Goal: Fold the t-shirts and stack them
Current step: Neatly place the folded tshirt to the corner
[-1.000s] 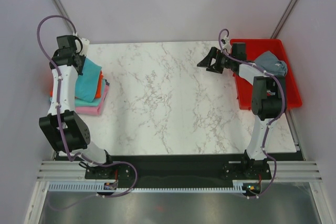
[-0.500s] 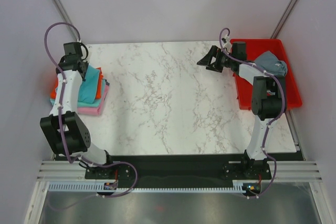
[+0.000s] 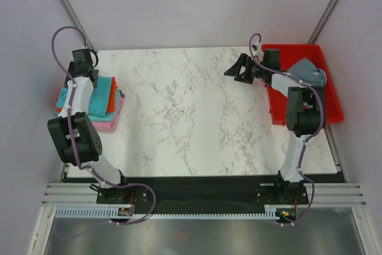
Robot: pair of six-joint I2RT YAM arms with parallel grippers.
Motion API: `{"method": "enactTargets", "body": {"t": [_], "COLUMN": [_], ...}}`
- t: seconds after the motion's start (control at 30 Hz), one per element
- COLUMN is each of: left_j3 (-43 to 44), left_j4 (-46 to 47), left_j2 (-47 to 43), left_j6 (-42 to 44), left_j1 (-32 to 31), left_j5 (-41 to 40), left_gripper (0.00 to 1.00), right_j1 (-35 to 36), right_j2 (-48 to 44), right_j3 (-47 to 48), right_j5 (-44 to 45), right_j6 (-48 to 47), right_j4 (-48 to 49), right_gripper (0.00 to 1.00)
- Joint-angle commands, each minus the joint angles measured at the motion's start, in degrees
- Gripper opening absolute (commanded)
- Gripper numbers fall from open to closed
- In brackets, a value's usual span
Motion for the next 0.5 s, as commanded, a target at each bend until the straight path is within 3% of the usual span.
{"method": "enactTargets", "body": {"t": [0.0,0.03,0.3,0.47], "left_j3": [1.4,1.58,0.79,1.4], "left_j4": [5.32,6.02,3.76,-1.87], "left_j2": [1.46,1.64,-4.24,-11.26], "left_j6": [1.25,0.2,-5.42,-11.3], "left_j1": [0.24,0.24,-1.77,-6.26], "left_j5": [-5.46,-6.52,-7.77,-2.77], "left_gripper": [0.75,0.88,0.96,0.99], "right_j1": [-0.39,-0.39,-0.39,-0.31], "right_j2": [-1.93,-1.85,-3.34,-6.23], "right_j3": [0.18,0.27,-0.08,0.62], "right_j5": [-0.11,-0.11,0.07,4.18], "right_j6": [-0.08,0.01,-1.31,-5.35], "right_j4": [2.19,2.19,1.75,1.31], "right_gripper": [0.98,0.98,0.98,0.98]}}
